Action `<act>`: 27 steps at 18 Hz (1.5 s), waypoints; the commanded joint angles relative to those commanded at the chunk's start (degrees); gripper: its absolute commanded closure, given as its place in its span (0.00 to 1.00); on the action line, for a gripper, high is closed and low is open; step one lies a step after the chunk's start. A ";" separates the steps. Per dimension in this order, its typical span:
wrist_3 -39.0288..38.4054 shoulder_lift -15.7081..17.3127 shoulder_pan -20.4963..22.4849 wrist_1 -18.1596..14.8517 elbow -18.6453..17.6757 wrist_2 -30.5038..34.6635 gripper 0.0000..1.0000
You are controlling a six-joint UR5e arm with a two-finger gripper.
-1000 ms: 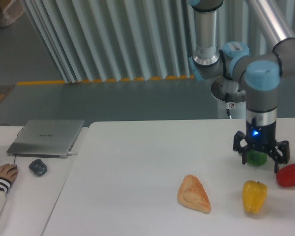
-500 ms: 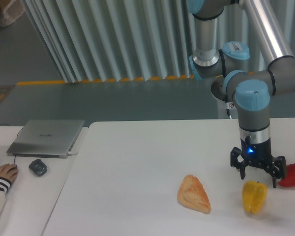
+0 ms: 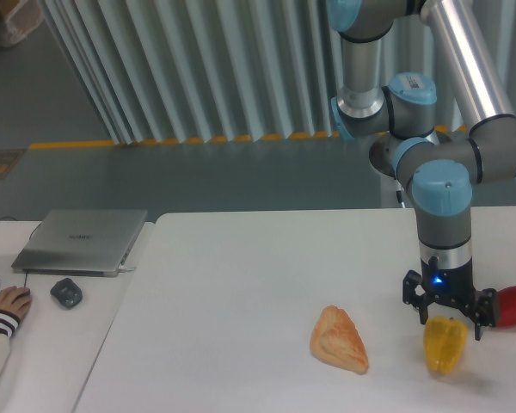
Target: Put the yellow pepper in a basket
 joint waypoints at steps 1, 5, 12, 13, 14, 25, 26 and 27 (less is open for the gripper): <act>-0.09 -0.61 0.00 0.00 0.17 0.09 0.00; 0.09 -0.97 0.35 -0.09 0.18 0.00 0.00; 0.61 -2.02 0.35 -0.17 0.09 -0.09 0.00; 0.35 -2.03 0.35 -0.17 0.09 -0.17 0.16; 0.53 -2.11 0.35 -0.26 0.09 0.00 0.48; 13.06 4.03 4.22 -12.91 4.40 -2.11 0.76; 17.36 4.73 5.00 -14.14 4.57 -2.02 0.76; 19.40 5.44 5.79 -14.50 4.57 -2.11 0.76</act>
